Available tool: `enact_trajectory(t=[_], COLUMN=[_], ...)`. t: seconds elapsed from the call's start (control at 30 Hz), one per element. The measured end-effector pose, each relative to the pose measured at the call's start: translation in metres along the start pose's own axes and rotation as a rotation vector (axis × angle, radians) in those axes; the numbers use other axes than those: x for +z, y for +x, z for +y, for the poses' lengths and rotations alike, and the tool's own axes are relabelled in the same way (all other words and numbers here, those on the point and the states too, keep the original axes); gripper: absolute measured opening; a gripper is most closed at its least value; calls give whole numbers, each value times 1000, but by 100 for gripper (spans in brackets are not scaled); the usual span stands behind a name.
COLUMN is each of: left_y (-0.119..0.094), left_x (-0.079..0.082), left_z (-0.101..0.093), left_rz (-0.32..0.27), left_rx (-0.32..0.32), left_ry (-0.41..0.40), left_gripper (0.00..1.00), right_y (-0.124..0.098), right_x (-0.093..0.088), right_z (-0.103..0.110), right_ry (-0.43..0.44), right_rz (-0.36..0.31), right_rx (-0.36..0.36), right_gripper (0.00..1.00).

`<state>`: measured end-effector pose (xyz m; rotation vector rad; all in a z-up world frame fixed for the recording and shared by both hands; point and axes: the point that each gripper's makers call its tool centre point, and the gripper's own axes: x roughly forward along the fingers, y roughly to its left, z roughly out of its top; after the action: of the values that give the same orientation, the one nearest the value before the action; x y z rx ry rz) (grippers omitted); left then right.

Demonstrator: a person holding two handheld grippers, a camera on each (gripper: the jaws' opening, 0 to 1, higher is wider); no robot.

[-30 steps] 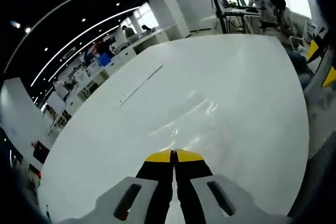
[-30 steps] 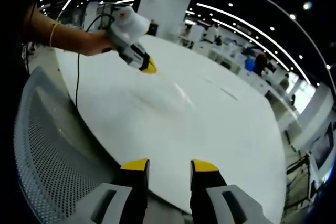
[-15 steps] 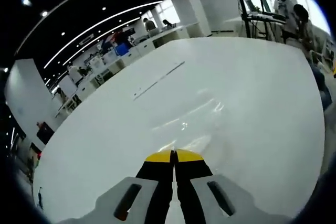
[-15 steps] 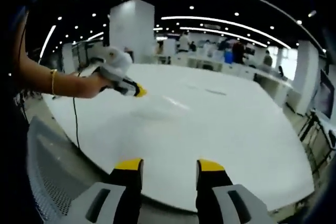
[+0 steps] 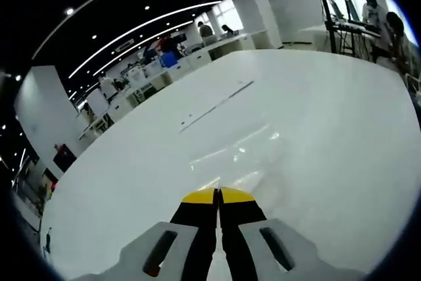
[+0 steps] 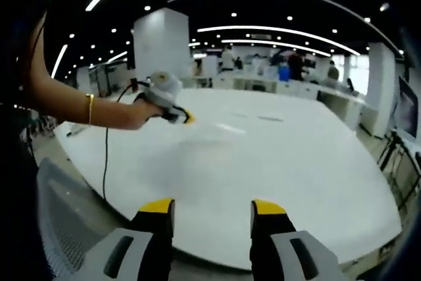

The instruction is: Open the resealable bag by pulling the two sides of the seal apart until the entire bag opening is separated and visibly accessible.

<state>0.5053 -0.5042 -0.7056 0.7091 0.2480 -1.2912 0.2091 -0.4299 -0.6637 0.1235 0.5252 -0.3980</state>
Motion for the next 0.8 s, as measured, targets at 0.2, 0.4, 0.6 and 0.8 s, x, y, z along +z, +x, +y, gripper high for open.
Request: enact_trajectory(t=[0.2, 0.4, 0.6, 0.8], left_y=[52, 60, 58, 54], left_x=[24, 31, 29, 22], left_z=[9, -19, -35, -46], left_rz=[7, 1, 6, 31], left_rx=[36, -55, -139, -200], left_ry=[-63, -56, -82, -51], left_gripper=[0, 0, 0, 9], right_y=[2, 4, 3, 3], right_x=[0, -1, 0, 1], right_z=[-8, -9, -9, -9], right_ry=[52, 56, 50, 49], right_rz=[-12, -13, -16, -23], right_rx=[-23, -27, -24, -31], right_gripper=[44, 44, 45, 45])
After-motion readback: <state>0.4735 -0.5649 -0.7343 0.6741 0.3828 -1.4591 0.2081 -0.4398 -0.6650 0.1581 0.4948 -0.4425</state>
